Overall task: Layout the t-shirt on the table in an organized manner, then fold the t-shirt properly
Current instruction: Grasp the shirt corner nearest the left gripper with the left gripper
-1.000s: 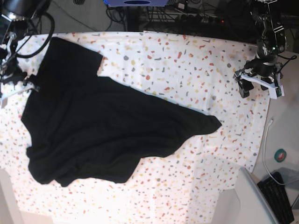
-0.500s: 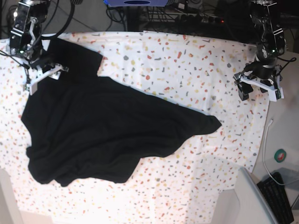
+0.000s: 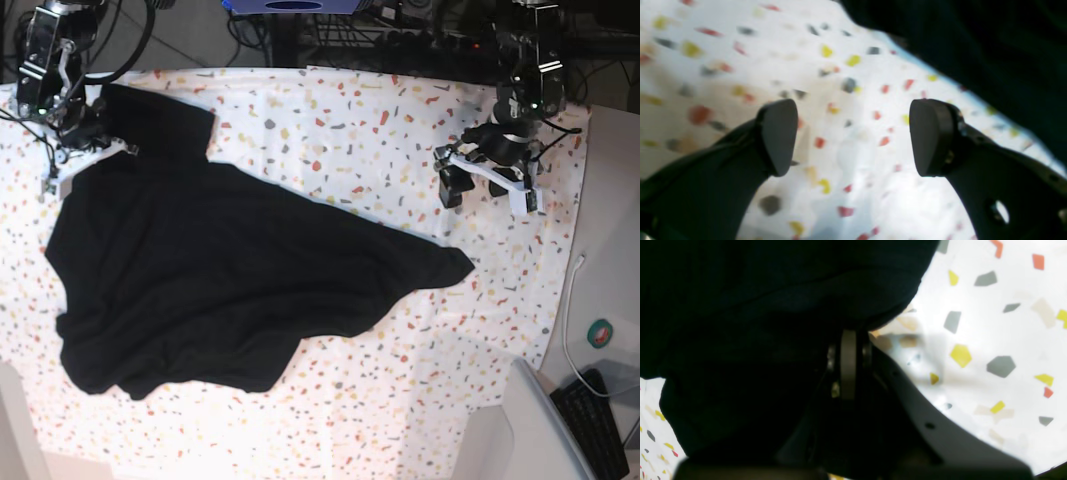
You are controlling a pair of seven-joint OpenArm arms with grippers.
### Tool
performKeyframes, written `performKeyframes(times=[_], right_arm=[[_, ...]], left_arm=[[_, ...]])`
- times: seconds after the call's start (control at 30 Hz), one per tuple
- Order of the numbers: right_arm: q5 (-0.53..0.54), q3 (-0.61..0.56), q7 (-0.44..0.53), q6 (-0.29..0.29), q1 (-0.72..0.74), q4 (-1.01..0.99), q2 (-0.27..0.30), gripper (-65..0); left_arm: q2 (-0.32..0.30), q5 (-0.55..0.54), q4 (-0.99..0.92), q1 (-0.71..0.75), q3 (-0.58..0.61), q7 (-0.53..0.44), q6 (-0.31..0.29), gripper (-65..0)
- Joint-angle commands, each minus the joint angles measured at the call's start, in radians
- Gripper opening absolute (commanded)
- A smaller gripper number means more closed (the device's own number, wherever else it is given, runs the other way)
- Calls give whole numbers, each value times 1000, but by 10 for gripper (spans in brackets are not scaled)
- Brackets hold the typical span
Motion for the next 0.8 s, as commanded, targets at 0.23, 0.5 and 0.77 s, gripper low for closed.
performKeyframes(times=[0.23,0.5,0.77], right_arm=[[16,-4,-37,10,-1,-5,2,-650],[14,-12,-39,10,0,-5,3,-650],[14,-10,-39,10,0,-5,3,-650]], left_arm=[[27,-5,-110,-175,-83,-27,2,-151],[-35,-5,-273,-343,28,-27,2,-151],[-29,-5,-400,-442,74,-29,2,-151]])
